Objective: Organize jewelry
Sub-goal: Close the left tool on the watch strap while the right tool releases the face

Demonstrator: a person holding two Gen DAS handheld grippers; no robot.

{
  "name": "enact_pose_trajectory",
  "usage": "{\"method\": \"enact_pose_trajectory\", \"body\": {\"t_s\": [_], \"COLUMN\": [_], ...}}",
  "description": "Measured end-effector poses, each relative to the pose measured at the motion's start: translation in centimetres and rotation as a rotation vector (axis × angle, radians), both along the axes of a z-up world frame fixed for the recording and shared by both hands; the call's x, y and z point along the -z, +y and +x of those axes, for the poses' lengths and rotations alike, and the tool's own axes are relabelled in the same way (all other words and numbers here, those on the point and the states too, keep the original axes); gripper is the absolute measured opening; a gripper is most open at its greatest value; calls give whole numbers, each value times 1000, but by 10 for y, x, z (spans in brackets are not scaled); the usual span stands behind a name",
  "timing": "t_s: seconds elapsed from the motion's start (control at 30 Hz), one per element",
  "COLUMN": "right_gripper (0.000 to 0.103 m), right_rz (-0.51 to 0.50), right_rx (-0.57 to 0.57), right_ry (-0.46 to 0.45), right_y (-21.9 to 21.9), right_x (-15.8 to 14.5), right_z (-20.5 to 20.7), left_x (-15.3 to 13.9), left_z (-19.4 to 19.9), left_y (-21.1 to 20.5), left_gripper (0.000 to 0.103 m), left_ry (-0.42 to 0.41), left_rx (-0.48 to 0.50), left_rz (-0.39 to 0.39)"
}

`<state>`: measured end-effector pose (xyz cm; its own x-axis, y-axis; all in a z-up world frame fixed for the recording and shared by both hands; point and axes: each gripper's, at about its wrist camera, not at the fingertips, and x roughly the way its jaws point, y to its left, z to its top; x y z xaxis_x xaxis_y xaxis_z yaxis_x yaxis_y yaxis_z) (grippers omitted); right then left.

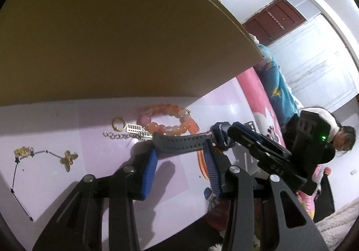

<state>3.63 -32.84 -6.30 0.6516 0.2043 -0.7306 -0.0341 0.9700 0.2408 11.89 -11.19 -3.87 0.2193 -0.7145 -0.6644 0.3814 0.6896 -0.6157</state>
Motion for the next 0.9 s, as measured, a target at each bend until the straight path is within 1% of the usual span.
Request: {"method": "enact_pose_trajectory", "body": {"t_s": [0.03, 0.1, 0.13, 0.2, 0.3, 0.37, 0.43, 0.5, 0.57, 0.67, 0.77, 0.83, 0.9], "right_gripper": [29, 29, 29, 29, 29, 29, 29, 29, 34, 38, 38, 38, 38], "right_rz": [-1, 0, 0, -1, 2, 2, 13, 34, 46, 57, 96, 106, 93], "right_rx": [-2, -4, -6, -9, -16, -18, -20, -14, -1, 54, 123, 159, 188], "right_ry": [-2, -3, -3, -4, -2, -1, 3, 8, 6, 2, 2, -3, -7], "right_y": [0, 0, 0, 0, 1, 3, 4, 3, 0, -11, -28, -37, -41], "right_x": [0, 0, 0, 0, 0, 0, 0, 0, -2, -5, -9, -11, -13], "right_z": [0, 0, 0, -1, -1, -3, -4, -8, -15, -29, -39, -43, -43], "left_x": [0, -2, -2, -3, -5, -8, -11, -15, -17, -20, -20, -20, -20], "left_z": [1, 3, 4, 5, 4, 1, -4, -8, -11, -16, -20, -21, -23], "left_y": [-1, 0, 0, -2, -8, -10, -15, -19, -23, -23, -22, -20, -19], "left_gripper": [32, 22, 20, 9, 5, 4, 4, 4, 4, 4, 4, 4, 4], "left_ry": [-4, -11, -13, -24, -59, -88, -134, -171, -192, -215, -216, -216, -214], "left_rx": [-9, -24, -30, -41, -47, -42, -28, -16, -6, 5, 7, 5, 0], "left_rz": [10, 34, 44, 78, 128, 162, 230, 272, 301, 332, 340, 347, 347]}}
